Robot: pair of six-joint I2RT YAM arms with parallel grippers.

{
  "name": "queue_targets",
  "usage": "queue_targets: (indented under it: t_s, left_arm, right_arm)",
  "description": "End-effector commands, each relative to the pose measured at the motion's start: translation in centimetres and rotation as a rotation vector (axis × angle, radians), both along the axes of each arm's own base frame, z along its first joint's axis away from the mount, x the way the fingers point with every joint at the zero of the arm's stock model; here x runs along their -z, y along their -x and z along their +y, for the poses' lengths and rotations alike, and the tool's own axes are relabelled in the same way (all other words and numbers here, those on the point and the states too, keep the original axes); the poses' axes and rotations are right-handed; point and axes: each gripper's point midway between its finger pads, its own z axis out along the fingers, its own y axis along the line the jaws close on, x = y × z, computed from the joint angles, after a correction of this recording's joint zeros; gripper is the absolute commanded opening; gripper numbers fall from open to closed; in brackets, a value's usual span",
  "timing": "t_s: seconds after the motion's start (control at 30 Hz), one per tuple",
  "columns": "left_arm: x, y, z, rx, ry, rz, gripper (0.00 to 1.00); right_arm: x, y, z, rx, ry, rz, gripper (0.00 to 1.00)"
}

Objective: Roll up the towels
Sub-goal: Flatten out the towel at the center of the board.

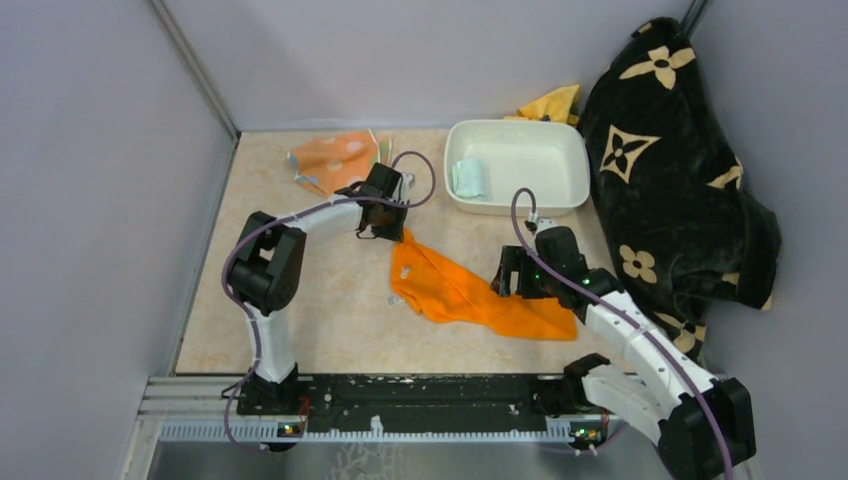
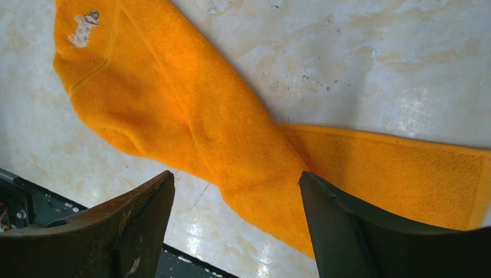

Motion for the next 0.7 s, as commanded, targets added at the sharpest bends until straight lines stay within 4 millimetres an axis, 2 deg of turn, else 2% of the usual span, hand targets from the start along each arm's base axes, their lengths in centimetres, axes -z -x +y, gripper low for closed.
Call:
queue_targets:
  t_s: [0.0,0.13,0.33,0.47,0.67]
  left_arm:
    - [-4.2,0.2,4.6,-0.086,-0.085,-0.089,0.03]
    - [-5.4,1.7,10.7,-0.235,-0.217,-0.085,0.03]
    - [-4.7,5.6,16.0,-0.353,-0.274,-0.031,0.03]
    - [-3.9,6.8,17.6,-0.406,-0.241,-0.032,0.03]
    - [-3.3,6.6,18.0,-0.422,-0.244,-0.049,0.03]
  right_arm:
    - [-1.7,-0.7,0.8,-0.03,-0.032,-0.026,0.78]
    - [-1.3,-0.6,1.5,-0.06,-0.03,0.003,0.75]
    - [-0.1,-0.4,3.5,-0.122,0.084,0.014,0.72]
    - [1.5,-0.5,4.6,-0.111,0.15,0.011,0.66]
    - [3.0,-1.4,7.1,-0.045,0.045,-0.018,0.62]
